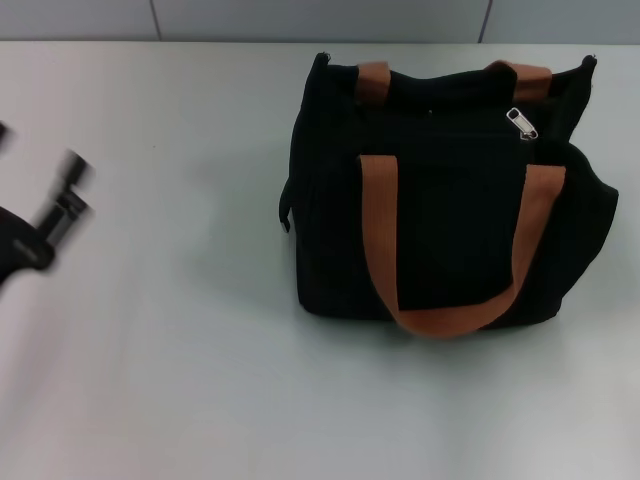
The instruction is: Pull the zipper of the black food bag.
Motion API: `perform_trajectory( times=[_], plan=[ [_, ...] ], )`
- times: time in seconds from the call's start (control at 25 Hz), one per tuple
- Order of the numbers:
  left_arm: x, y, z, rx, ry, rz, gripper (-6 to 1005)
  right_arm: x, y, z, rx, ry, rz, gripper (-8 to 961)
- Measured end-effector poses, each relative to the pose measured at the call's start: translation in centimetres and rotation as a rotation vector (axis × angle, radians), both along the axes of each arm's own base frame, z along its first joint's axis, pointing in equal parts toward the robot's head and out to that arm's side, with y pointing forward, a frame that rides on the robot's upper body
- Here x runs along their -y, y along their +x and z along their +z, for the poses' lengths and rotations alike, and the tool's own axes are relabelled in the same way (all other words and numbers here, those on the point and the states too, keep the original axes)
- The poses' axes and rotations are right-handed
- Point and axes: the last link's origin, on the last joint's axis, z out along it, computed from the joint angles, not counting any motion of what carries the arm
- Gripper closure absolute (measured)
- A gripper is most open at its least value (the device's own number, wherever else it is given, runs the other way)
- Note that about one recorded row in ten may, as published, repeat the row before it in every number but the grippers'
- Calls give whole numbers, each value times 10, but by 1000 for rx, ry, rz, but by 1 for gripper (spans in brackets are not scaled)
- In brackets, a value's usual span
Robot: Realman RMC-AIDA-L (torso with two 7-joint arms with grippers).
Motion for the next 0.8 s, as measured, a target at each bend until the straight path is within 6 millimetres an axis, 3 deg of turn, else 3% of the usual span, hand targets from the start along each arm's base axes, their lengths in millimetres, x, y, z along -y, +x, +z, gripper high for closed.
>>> perform_trajectory(
  times=[0.08,0.16,0.2,0.24,0.44,0.8],
  plan=[
    [5,5,0,1,-237,-137,218,7,0,-12,46,-44,62,347],
    [5,5,0,1,-237,-137,210,11,1,-25,97,-89,101,208],
    [12,10,-2,-25,-355,-215,205,13,3,-33,125,-119,111,138],
    [26,18,-11,-86,-527,-351,201,15,4,-39,141,-138,117,132],
    [38,27,-33,-174,-763,-481,197,23,8,-70,179,-219,146,106],
    [37,27,-43,-194,-858,-472,197,28,9,-86,128,-249,143,110]
  ],
)
